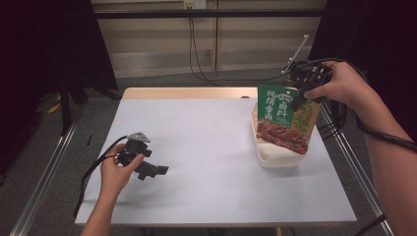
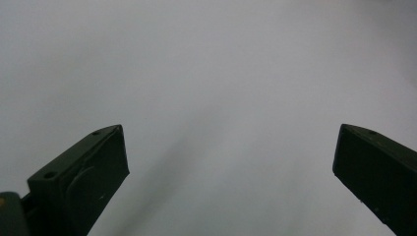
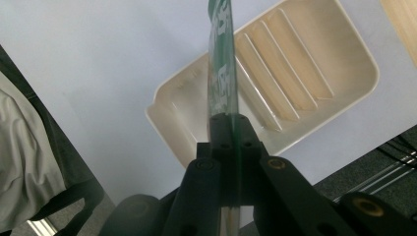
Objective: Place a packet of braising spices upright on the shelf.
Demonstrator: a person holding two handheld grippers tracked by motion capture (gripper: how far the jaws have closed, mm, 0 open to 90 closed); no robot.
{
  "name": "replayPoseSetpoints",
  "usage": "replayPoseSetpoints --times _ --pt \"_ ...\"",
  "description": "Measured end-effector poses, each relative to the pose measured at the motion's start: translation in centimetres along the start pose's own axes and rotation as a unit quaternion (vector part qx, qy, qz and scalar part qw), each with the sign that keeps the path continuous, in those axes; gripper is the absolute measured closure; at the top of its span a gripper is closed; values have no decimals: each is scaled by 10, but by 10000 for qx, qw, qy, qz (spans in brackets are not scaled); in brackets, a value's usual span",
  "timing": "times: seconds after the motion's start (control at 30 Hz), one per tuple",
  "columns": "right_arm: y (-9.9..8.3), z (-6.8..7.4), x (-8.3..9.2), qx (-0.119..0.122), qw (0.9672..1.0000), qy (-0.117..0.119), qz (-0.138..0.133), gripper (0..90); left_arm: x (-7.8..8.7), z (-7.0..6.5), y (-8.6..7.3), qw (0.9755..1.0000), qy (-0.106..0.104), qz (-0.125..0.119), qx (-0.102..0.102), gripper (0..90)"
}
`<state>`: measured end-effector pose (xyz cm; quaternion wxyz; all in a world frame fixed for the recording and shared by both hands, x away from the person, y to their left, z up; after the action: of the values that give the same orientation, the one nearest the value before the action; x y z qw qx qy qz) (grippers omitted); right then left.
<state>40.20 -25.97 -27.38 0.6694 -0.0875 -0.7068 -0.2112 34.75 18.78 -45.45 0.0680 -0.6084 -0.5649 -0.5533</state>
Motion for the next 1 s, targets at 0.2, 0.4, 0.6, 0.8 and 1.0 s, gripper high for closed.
replayPoseSetpoints --times 0.2,0.4,0.6,0.8,1.0 --pt "-4 -1 -8 -53 10000 53 41 900 -1 0 0 10000 -15 19 -2 0" --pt "-6 -2 -16 -56 9999 102 84 900 -2 0 0 10000 -26 29 1 0" --pt "-9 -2 -24 -148 9998 154 58 889 -2 0 2 10000 -59 7 22 0" --pt "-13 0 -25 -237 9996 144 44 854 -2 0 2 10000 -66 -5 28 0" --pt "-9 1 -19 -319 9994 132 -44 642 -2 0 2 10000 -73 -13 30 0"
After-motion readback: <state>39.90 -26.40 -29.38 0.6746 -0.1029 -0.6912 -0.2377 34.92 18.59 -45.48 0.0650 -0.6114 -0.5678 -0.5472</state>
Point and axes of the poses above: each handheld gripper's, and its own axes: x roughly backward along the jaws, y roughly out of its top, z roughly to its left, the point moved 4 cm from there along -x, roughly forward along the jaws, and after that the axes turned 14 degrees about x, right-handed, at the moved point
